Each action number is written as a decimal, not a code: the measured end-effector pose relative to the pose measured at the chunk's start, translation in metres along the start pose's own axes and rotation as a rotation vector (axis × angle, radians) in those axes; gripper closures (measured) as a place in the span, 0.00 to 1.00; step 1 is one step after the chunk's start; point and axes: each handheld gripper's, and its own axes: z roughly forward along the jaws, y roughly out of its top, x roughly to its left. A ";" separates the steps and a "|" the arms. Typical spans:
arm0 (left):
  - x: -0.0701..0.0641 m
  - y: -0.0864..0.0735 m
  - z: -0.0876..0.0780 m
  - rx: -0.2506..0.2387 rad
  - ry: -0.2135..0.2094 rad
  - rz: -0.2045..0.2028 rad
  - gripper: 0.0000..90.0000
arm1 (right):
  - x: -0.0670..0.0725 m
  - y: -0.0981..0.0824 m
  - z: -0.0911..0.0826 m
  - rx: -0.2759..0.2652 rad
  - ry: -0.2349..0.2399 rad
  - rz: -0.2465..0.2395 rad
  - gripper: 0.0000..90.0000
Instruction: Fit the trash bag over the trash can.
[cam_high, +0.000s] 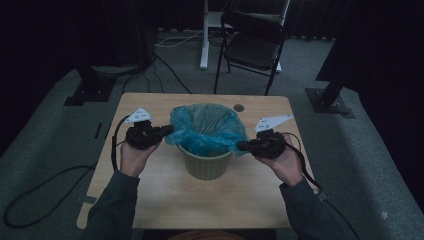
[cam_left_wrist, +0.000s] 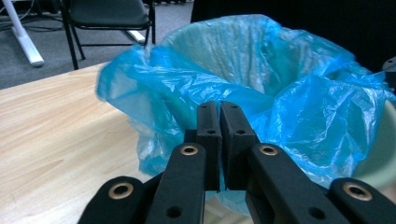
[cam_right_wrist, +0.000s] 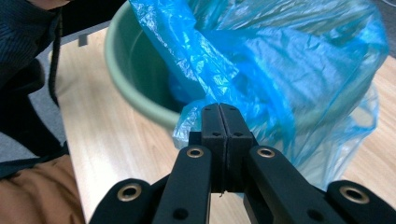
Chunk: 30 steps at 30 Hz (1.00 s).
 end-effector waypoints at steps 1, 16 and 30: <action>-0.002 -0.005 -0.002 -0.005 -0.002 -0.003 0.98 | 0.001 -0.002 0.000 0.002 0.007 0.000 1.00; -0.007 -0.040 -0.009 -0.024 -0.053 -0.089 0.99 | 0.017 -0.013 0.014 0.037 0.117 -0.032 1.00; -0.016 -0.050 -0.022 -0.077 -0.084 -0.101 0.99 | 0.027 -0.013 0.025 0.050 0.180 -0.063 1.00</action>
